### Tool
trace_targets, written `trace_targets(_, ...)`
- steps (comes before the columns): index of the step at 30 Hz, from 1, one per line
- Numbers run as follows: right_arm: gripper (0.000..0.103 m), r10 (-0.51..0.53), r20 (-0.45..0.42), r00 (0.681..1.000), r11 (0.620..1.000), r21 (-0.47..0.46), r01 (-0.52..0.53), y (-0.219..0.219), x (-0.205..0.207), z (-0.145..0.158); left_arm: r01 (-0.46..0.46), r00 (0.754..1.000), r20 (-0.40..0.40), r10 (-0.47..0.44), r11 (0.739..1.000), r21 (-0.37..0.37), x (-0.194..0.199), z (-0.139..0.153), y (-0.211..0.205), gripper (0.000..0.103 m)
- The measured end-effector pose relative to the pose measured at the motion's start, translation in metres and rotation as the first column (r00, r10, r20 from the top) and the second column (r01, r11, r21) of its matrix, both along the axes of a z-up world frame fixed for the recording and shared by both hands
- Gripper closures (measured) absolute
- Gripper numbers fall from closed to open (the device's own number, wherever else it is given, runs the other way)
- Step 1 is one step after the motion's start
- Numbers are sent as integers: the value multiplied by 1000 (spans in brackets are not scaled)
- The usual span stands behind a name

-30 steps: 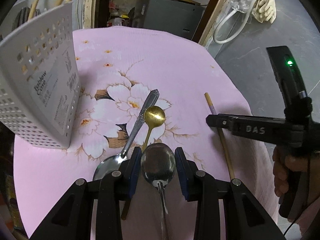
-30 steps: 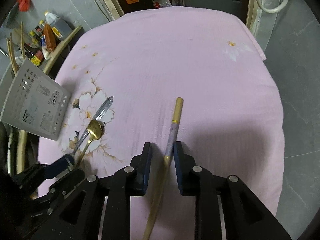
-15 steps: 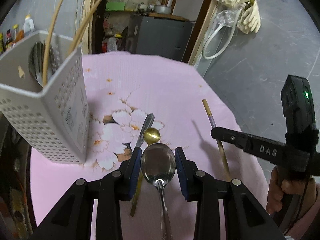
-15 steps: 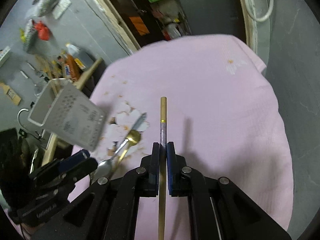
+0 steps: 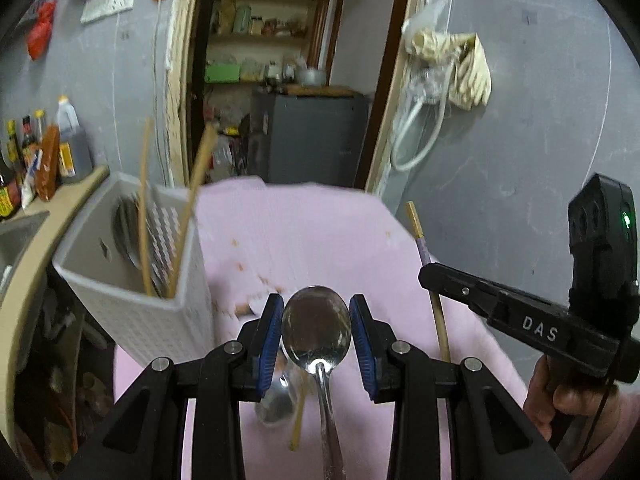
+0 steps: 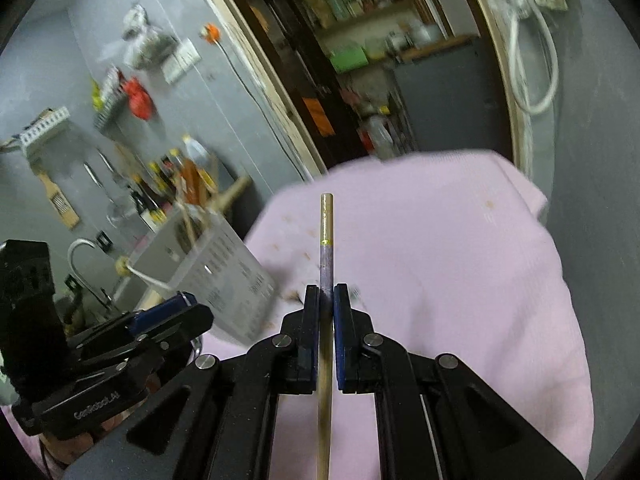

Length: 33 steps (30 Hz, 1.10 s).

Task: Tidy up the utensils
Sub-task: 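Carry spoon and chopstick over the white caddy and open both tools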

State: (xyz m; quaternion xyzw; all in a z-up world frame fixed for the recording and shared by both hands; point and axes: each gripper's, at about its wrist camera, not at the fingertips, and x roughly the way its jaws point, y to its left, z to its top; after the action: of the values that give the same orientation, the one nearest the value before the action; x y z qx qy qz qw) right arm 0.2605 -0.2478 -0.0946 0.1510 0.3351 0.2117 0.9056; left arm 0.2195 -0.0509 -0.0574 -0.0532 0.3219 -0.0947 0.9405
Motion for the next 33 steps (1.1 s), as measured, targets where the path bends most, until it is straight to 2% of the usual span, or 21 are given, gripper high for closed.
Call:
trace_targets(4, 97, 17, 102, 995, 999, 32, -20, 10, 0, 29, -24, 998, 54, 25, 999, -24, 6, 28, 18, 71)
trace_targets(8, 97, 34, 219, 975, 996, 69, -51, 24, 6, 60, -45, 992, 113, 49, 998, -37, 13, 64, 37, 71)
trace_targets(15, 97, 17, 383, 923, 968, 225, -111, 58, 40, 114, -118, 969, 213, 125, 992, -43, 32, 114, 79, 71)
trace_targets(18, 97, 2, 410, 912, 952, 279, -127, 76, 54, 122, -163, 954, 247, 169, 986, -43, 39, 123, 97, 71)
trace_targets(22, 97, -19, 437, 899, 940, 315, -133, 108, 72, 122, -209, 933, 290, 212, 977, -40, 49, 124, 115, 71)
trace_targets(24, 97, -34, 449, 893, 943, 311, -121, 122, 79, 118, -220, 923, 309, 230, 973, -68, 55, 117, 124, 71)
trace_targets(29, 97, 2, 457, 890, 965, 231, -121, 154, 94, 94, -252, 901, 323, 288, 956, -149, 58, 91, 134, 71)
trace_targets(33, 97, 57, 448, 892, 970, 187, -156, 164, 96, 76, -278, 897, 312, 314, 948, -153, 55, 65, 135, 71)
